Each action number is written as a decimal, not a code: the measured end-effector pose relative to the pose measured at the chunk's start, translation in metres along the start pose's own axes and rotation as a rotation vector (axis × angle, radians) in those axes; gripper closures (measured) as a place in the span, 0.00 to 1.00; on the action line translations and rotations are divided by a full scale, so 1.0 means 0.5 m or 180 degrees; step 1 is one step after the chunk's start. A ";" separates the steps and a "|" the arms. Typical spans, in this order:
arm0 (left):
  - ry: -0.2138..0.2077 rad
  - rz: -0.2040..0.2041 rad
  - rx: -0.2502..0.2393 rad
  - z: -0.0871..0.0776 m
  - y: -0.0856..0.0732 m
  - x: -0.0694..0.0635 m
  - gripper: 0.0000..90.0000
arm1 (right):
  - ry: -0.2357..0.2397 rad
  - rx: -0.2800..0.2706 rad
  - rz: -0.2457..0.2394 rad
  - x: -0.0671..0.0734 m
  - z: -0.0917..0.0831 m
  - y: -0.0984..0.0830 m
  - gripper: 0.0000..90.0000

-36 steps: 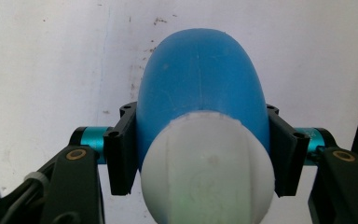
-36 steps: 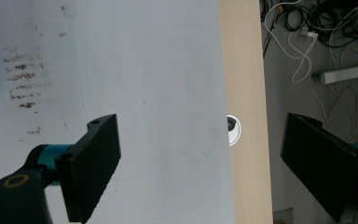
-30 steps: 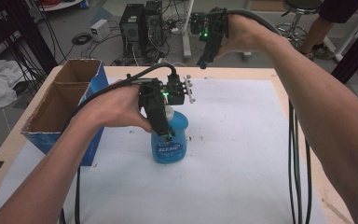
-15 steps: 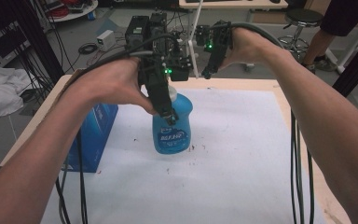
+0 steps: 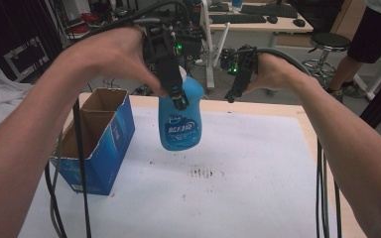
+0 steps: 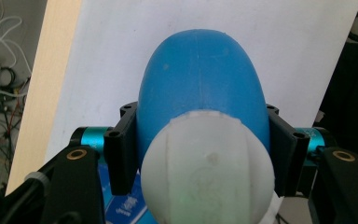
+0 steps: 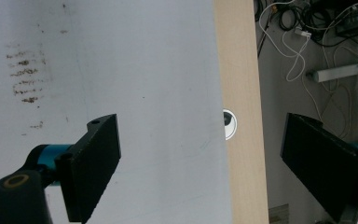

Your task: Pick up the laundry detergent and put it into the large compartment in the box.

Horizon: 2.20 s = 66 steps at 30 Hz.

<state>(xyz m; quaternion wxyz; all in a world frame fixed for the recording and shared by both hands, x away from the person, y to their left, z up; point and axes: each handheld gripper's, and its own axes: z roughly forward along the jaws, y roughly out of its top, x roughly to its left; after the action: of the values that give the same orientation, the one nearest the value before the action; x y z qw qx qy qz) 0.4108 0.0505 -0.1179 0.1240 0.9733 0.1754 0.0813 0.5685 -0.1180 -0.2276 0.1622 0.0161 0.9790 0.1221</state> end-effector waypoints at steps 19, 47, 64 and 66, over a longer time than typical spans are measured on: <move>0.0279 -0.0829 0.0045 -0.100 -0.159 0.082 0.43 | 0.0002 -0.0006 -0.0022 -0.001 0.003 0.001 0.12; 0.0433 -0.1375 0.0332 -0.093 -0.342 0.119 0.42 | 0.0026 0.0016 -0.0073 0.002 0.018 0.018 0.12; 0.0292 -0.1365 0.0473 0.073 -0.392 0.127 0.42 | 0.0034 0.0022 -0.0086 0.003 0.023 0.021 0.12; 0.0243 -0.1355 0.0483 0.094 -0.398 0.130 0.42 | 0.0035 0.0020 -0.0078 0.004 0.022 0.021 0.13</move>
<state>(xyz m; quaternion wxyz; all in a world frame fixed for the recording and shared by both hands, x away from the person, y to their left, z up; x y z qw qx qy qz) 0.4163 0.2446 -0.2089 0.0581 0.9171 0.3869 0.0767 0.5702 -0.1051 -0.2355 0.1582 0.0040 0.9804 0.1172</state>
